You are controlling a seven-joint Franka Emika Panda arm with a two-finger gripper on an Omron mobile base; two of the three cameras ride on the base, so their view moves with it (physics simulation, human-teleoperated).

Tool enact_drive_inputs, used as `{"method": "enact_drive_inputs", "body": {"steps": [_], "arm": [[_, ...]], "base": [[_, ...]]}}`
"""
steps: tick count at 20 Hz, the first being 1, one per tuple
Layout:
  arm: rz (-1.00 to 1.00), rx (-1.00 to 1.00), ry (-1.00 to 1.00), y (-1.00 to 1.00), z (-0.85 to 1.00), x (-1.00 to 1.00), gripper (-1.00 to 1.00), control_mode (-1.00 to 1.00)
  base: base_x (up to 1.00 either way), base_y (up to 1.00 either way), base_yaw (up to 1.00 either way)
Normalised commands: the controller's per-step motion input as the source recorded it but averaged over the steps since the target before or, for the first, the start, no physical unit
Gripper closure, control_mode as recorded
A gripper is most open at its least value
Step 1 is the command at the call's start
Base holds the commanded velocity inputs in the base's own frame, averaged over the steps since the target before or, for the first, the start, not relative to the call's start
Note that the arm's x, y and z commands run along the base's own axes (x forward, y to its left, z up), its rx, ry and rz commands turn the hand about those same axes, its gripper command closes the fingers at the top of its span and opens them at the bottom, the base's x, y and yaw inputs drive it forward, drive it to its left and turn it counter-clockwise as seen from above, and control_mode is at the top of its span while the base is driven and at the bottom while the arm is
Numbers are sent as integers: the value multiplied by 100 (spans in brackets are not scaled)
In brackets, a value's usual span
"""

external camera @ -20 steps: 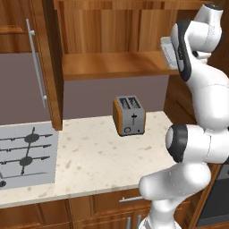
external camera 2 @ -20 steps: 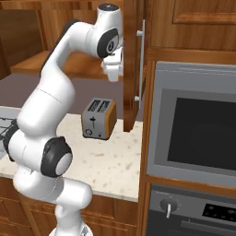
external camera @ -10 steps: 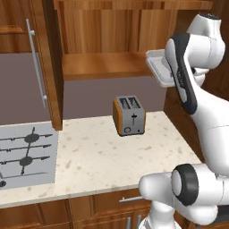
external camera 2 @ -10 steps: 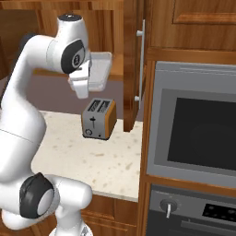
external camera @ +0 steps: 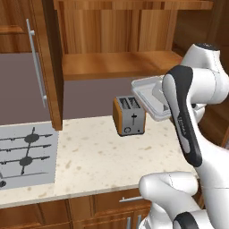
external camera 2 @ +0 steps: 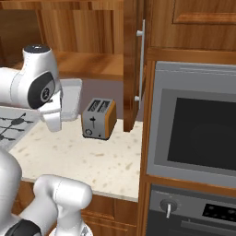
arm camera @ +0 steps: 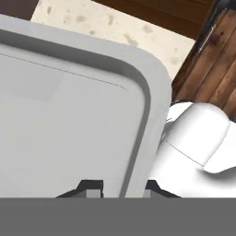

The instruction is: Retrieve the tupperware and aluminum foil from the cabinet and place them on the dining counter near the plate with chicken drumstick and shrimp to prepare for storing leftovers.

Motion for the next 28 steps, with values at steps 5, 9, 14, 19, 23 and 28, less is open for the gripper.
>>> {"method": "enact_drive_inputs", "body": {"steps": [5, 9, 14, 19, 23, 28], "arm": [[0, 0, 1, 0, -1, -9, 100, 100], [0, 0, 0, 0, 0, 0, 100, 100], [0, 0, 0, 0, 0, 0, 100, 100], [0, 0, 0, 0, 0, 0, 100, 100], [0, 0, 0, 0, 0, 0, 100, 100], [0, 0, 0, 0, 0, 0, 100, 100]], "base": [[-13, 0, 2], [-98, 11, 53], [-71, 37, 90], [-27, 50, 100], [-15, 42, 100], [-4, 31, 100]]}}
